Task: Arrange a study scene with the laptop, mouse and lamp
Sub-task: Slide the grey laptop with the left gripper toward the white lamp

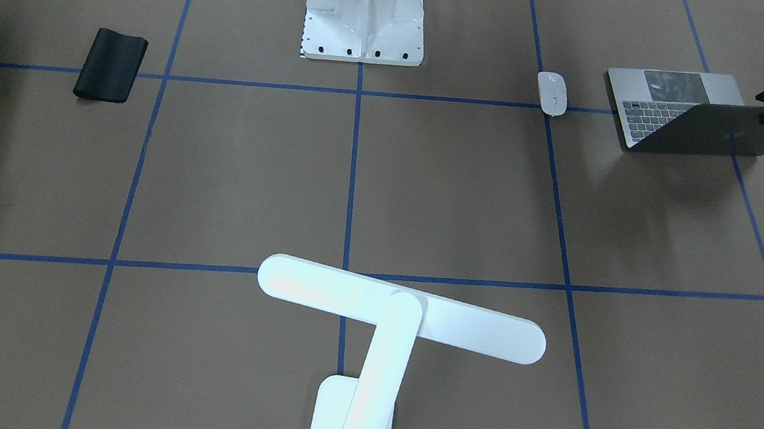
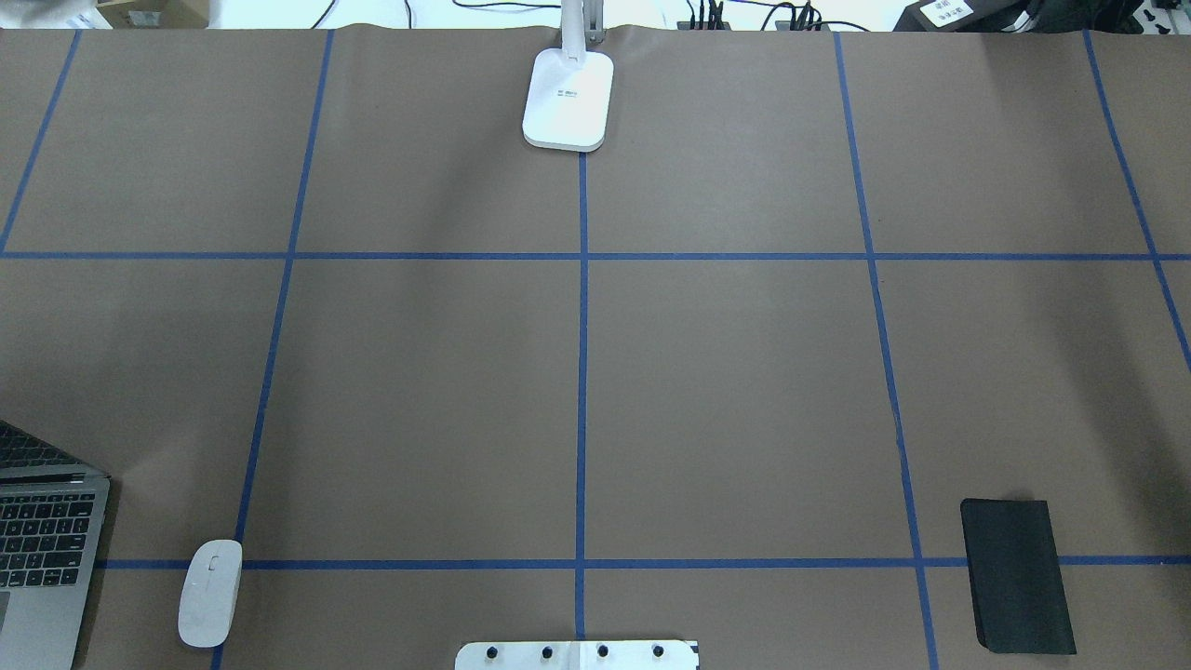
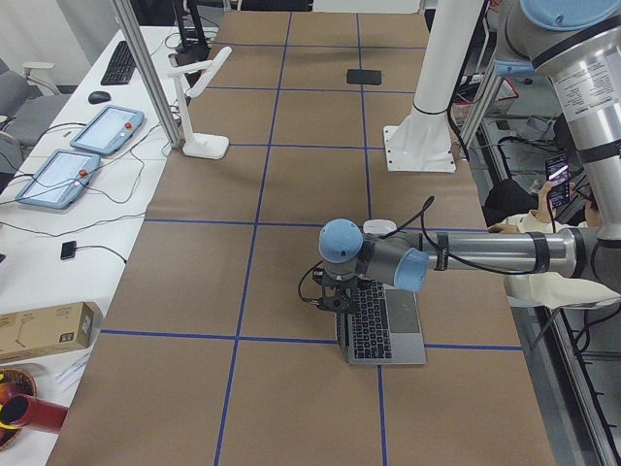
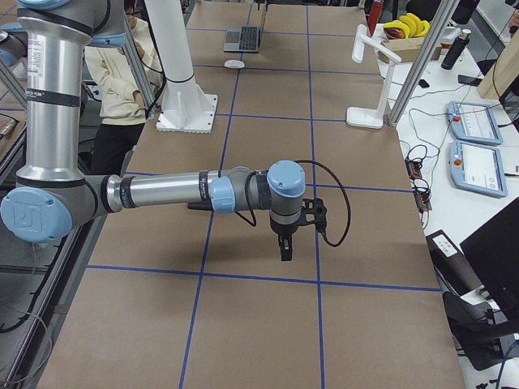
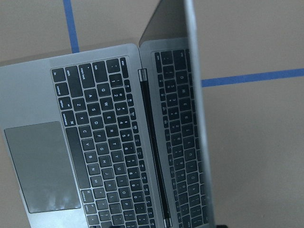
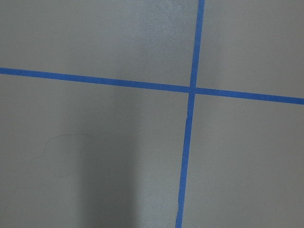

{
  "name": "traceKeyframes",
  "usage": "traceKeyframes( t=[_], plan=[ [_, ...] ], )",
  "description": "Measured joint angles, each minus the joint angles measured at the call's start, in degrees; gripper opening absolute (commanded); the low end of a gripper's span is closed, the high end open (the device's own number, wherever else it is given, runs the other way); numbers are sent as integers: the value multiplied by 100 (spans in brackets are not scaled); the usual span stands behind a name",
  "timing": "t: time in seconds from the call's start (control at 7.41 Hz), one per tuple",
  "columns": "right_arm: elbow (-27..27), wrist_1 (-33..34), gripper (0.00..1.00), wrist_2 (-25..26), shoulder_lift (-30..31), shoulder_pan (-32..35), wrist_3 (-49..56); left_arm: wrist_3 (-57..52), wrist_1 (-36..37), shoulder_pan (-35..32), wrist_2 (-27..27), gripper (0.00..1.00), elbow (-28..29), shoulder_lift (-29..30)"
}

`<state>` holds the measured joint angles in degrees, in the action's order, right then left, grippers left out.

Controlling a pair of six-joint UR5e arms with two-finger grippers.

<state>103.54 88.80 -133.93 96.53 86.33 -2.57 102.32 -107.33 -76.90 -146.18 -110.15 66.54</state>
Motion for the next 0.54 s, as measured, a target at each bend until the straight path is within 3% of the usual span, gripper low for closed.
traceKeyframes(
  t=[0.54],
  plan=[
    [68, 6, 100, -8, 98, 7, 4, -21, 67, -9, -558, 0, 69, 475]
  ],
)
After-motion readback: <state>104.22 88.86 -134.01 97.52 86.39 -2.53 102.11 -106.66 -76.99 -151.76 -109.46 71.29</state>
